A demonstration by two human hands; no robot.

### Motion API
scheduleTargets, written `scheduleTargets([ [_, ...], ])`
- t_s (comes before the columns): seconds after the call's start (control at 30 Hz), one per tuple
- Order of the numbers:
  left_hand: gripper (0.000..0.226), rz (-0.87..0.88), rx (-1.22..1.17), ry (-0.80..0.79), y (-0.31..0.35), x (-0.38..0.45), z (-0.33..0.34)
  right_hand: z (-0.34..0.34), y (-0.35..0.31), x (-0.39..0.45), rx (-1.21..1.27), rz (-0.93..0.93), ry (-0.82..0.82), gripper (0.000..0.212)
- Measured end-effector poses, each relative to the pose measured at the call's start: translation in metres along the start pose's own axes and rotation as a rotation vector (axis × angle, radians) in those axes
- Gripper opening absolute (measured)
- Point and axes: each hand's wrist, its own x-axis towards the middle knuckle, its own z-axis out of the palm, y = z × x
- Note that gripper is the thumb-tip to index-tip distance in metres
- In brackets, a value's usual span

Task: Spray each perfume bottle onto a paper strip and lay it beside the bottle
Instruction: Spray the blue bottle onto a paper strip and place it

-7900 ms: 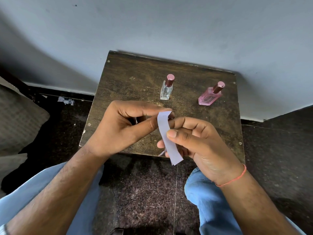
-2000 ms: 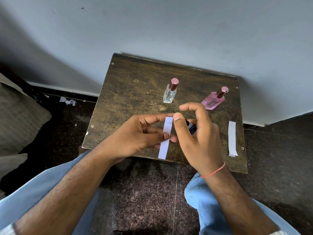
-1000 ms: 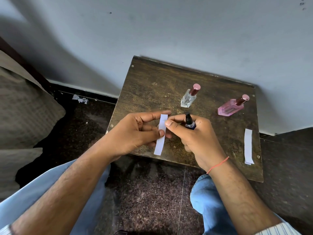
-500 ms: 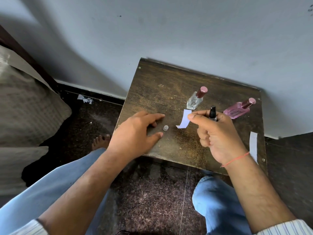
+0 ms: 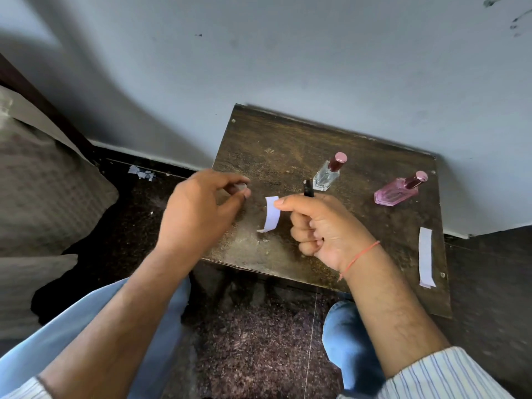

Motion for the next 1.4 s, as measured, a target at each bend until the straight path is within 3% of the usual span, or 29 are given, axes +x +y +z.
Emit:
scheduleTargets([
  [0.1, 0.019, -0.082, -0.072, 0.058, -0.008, 0.003, -0.008, 0.020, 0.004, 0.015, -0.019, 0.005, 0.056, 0.028],
  [0.2, 0.019, -0.099, -0.071, 0.052, -0.014, 0.001, -0.011, 0.032, 0.009, 0.032, -0.219, -0.177, 0.265, 0.010],
  [0.3, 0.019, -0.086, -0.066, 0.028, -0.018, -0.001, -0.012, 0.035, 0.011, 0.047, -0.370, -0.348, 0.444, 0.013],
  [0.4, 0.018, -0.082, -0.073, 0.019, -0.022, -0.001, -0.015, 0.036, 0.012, 0.057, -0.403, -0.387, 0.520, 0.011],
  [0.57, 0.017, -0.062, -0.071, 0.004, -0.018, -0.003, -0.014, 0.029, 0.012, 0.063, -0.598, -0.446, 0.630, 0.025],
  [0.77, 0.017, -0.042, -0.042, -0.025, -0.023, -0.004, -0.023, 0.044, 0.016, 0.065, -0.879, -0.511, 0.721, 0.028],
  [0.87, 0.018, -0.041, -0.043, -0.022, -0.022, -0.002, -0.023, 0.044, 0.016, 0.063, -0.885, -0.549, 0.728, 0.018],
  [1.4, 0.017, -0.019, -0.046, -0.019, -0.019, -0.003, -0.020, 0.045, 0.022, 0.058, -0.933, -0.657, 0.671, 0.020],
])
